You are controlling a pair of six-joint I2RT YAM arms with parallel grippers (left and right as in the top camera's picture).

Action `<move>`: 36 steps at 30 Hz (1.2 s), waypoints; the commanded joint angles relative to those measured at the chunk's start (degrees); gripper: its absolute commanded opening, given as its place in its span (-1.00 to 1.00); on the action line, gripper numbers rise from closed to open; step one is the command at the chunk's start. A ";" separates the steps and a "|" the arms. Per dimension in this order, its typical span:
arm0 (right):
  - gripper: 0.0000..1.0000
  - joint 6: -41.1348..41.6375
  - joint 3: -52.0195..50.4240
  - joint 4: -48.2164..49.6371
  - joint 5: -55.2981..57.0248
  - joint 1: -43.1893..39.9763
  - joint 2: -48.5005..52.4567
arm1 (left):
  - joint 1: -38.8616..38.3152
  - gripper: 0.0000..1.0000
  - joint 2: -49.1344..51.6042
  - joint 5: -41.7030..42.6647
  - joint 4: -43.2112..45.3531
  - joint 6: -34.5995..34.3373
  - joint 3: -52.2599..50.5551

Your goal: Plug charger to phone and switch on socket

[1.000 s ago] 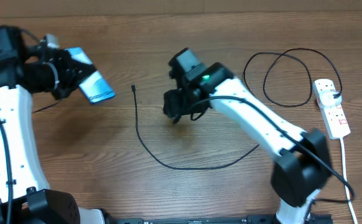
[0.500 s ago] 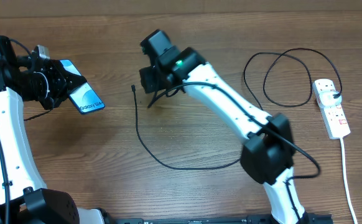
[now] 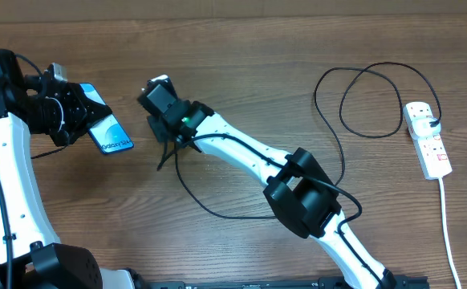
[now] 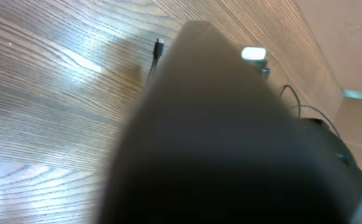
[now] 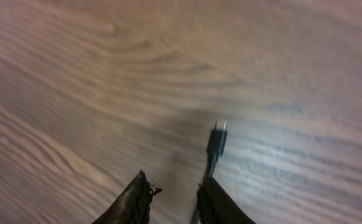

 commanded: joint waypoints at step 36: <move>-0.92 3.65 -0.02 -1.14 -2.19 -3.41 7.78 | -0.04 -0.92 -0.85 -0.09 0.31 1.77 0.96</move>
